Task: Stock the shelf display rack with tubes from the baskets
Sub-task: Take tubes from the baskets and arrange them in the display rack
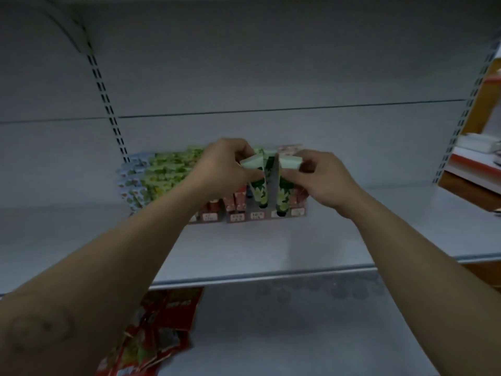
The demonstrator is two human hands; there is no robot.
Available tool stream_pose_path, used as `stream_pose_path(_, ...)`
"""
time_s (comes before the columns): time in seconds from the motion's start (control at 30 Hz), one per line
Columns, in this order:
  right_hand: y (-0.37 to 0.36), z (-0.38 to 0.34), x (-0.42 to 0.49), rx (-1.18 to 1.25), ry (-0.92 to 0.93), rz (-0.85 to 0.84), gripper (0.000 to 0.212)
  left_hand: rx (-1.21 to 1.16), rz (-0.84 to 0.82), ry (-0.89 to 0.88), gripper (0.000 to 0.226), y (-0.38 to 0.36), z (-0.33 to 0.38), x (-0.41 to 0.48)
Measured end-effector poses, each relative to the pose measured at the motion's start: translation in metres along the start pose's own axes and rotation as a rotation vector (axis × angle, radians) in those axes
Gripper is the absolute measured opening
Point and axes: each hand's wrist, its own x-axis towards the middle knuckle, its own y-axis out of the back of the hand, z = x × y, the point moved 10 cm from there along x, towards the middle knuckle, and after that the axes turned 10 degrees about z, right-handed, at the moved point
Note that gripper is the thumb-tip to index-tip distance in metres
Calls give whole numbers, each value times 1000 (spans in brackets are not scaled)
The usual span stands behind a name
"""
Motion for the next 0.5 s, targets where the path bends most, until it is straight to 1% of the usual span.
stream_pose_path(0.13, 15, 2, 44, -47, 26, 68, 15, 20, 13, -12, 19, 3, -1, 39)
stream_pose_path(0.27, 18, -4, 85, -133, 138, 141, 16, 50, 21, -75, 20, -6, 0, 74)
stream_pose_path(0.33, 15, -8, 103, -169, 167, 158, 16, 44, 39, -114, 19, -9, 3, 89)
stream_pose_path(0.4, 11, -9, 117, -185, 186, 158, 11, 26, 47, -141, 19, -12, 2, 103)
stream_pose_path(0.5, 9, -6, 134, -203, 197, 188, 8, -7, 26, -169, 16, -22, -4, 121)
